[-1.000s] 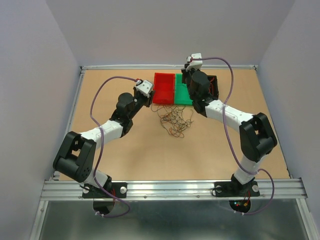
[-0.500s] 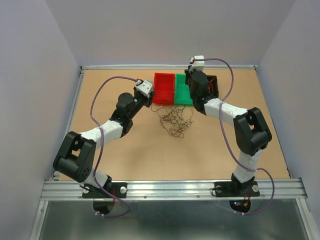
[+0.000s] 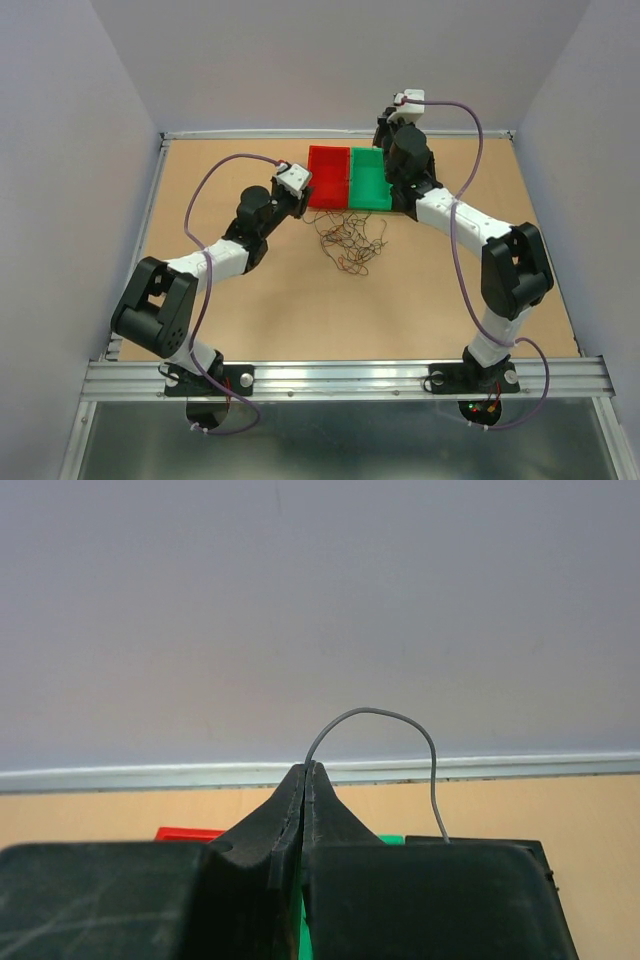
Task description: Untangle the cables
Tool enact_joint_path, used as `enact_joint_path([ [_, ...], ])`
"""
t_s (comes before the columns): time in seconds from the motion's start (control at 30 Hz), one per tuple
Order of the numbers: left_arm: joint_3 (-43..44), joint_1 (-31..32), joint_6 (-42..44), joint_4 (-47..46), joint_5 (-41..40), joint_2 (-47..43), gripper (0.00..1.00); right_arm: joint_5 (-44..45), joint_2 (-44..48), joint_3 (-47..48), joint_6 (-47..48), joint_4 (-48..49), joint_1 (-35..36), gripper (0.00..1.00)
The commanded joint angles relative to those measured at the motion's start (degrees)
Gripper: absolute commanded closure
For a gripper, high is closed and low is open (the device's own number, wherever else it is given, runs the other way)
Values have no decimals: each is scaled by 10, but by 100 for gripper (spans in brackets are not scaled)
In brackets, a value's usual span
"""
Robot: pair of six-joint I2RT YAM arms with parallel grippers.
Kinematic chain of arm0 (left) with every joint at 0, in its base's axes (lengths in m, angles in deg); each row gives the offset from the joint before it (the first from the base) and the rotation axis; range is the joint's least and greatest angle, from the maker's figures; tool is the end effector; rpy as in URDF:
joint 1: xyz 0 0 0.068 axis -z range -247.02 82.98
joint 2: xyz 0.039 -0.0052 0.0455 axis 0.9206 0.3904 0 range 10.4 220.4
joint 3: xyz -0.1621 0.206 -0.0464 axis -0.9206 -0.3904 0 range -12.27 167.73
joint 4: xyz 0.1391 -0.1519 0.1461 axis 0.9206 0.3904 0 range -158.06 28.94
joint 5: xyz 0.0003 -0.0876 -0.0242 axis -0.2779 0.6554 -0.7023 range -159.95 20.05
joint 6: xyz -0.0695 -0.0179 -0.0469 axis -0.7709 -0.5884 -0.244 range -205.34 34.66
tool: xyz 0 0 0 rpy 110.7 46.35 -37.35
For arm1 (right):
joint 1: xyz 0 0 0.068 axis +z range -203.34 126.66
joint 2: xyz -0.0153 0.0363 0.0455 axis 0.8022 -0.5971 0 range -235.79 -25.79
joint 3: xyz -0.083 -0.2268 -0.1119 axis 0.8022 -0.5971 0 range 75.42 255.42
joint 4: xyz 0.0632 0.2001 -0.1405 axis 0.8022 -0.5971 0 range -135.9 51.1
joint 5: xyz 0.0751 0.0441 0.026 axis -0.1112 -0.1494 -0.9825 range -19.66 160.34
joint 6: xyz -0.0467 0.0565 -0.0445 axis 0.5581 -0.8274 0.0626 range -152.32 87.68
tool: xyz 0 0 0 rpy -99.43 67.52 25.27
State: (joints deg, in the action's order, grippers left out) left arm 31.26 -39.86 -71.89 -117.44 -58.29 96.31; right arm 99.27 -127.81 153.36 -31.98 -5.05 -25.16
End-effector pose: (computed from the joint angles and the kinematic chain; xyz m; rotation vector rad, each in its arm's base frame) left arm 0.3159 -0.1793 0.2736 0.6604 1.3023 -0.3427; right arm 0.4149 0.1808 0.3475 0.0685 1.4203 0.0476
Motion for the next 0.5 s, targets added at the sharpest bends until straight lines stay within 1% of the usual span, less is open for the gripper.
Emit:
enact_joint_path([
  [0.0,16,-1,10,-8,9,5,56,10,31,53,-9,17,0,100],
  [0.03,16,-1,10,-9,8,5,56,9,30,61,11,16,0,99],
  [0.07,16,-1,10,-8,9,4,56,5,28,84,15,3,0,100],
  [0.17,16,-1,10,-8,9,5,56,8,21,110,32,-24,0,99],
  [0.27,17,-1,11,-7,10,7,56,25,15,101,43,-23,0,100],
  [0.47,17,-1,10,-4,14,5,56,28,-17,52,46,-3,-1,99],
])
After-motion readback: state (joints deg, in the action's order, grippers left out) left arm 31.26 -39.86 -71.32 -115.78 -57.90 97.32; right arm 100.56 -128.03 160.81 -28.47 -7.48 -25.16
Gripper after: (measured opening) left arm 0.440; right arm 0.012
